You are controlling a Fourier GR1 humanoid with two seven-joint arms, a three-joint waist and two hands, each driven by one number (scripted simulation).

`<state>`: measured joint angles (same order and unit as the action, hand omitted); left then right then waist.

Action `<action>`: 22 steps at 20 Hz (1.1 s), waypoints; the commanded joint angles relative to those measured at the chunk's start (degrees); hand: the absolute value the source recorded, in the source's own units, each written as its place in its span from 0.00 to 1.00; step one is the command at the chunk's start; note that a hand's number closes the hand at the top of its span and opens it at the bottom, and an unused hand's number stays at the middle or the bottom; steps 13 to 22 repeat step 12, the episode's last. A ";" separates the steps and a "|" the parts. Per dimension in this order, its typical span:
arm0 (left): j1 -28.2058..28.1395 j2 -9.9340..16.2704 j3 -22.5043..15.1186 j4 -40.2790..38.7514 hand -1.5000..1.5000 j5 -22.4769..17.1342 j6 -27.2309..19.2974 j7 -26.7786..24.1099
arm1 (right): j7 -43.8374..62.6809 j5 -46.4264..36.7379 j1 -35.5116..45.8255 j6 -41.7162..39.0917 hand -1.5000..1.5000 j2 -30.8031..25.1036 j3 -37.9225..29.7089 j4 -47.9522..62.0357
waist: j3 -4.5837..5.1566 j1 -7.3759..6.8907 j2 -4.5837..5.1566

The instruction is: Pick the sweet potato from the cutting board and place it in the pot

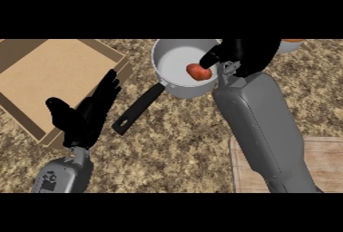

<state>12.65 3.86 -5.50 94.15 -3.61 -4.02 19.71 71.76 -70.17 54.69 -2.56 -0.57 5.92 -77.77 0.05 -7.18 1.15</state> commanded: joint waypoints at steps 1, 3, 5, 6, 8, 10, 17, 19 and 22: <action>0.73 0.20 -0.25 -0.31 0.50 0.44 0.10 0.38 | 13.48 3.14 2.13 12.91 0.00 0.54 -0.74 1.61 | -0.03 -0.33 -0.14; 1.32 0.16 0.37 -0.18 0.50 -0.51 0.42 0.54 | 11.99 1.64 2.69 17.72 0.00 0.54 -0.93 1.76 | -0.03 0.04 -0.01; -0.56 -0.21 -0.38 0.35 0.50 0.38 -0.24 0.20 | 11.12 -2.64 2.74 21.51 0.00 0.54 0.13 -0.34 | -0.01 0.37 -0.53; 0.68 0.76 1.56 -1.00 0.50 -0.55 0.14 0.19 | 10.25 -4.89 4.60 22.40 0.00 0.54 -0.97 -1.23 | 0.05 1.34 -0.39; -0.25 1.07 1.25 -0.04 0.50 -0.46 0.29 0.95 | 10.94 -9.51 4.46 24.40 0.00 0.54 -0.10 -1.79 | 0.05 1.45 -0.78; -0.37 -0.52 0.46 -0.80 0.50 0.58 -1.14 -0.28 | 11.77 -12.68 4.96 25.39 0.00 0.55 -0.38 -2.73 | 0.06 2.87 -0.87; -0.52 0.20 1.17 -0.83 0.50 0.25 -0.76 -0.15 | 12.88 -15.96 3.66 27.26 0.00 0.55 -0.14 -3.60 | 0.06 3.29 -0.90; -0.52 0.20 1.17 -0.83 0.50 0.25 -0.76 -0.15 | 12.88 -15.96 3.66 27.26 0.00 0.55 -0.14 -3.60 | 0.06 3.29 -0.90; -0.52 0.20 1.17 -0.83 0.50 0.25 -0.76 -0.15 | 12.88 -15.96 3.66 27.26 0.00 0.55 -0.14 -3.60 | 0.06 3.29 -0.90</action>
